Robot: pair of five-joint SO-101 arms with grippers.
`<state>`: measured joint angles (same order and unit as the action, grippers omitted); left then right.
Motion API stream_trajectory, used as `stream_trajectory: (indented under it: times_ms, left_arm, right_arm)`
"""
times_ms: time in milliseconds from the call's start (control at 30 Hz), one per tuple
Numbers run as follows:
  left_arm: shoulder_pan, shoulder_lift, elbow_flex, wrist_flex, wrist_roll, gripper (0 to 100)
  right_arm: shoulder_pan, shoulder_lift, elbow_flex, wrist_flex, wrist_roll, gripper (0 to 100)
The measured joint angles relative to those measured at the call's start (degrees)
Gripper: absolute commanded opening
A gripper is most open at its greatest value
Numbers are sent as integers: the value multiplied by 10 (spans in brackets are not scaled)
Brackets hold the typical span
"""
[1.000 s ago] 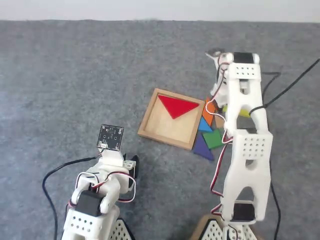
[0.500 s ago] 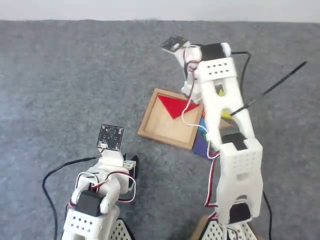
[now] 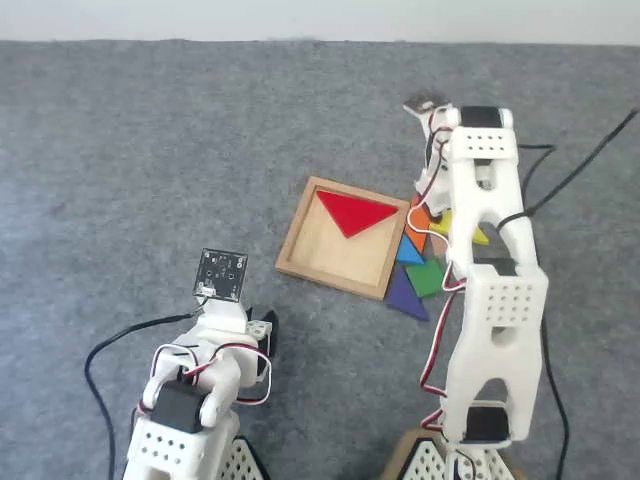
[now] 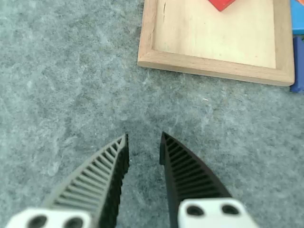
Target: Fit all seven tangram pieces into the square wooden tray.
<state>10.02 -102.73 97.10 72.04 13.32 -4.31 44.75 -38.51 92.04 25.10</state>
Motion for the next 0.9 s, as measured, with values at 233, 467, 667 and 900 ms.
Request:
stream_trajectory:
  times_ms: [233,467,667,900]
  left_arm:
    - [0,0,0,0,0,105]
    - [0,0,0,0,0,105]
    - [0,0,0,0,0,105]
    - [0,0,0,0,0,105]
  right_arm:
    - [9,33,1,-19,0,353]
    - [6,38,0,-30,0,354]
    - [-11,43,0,-33,0,354]
    - [-21,47,-1,-33,9,355]
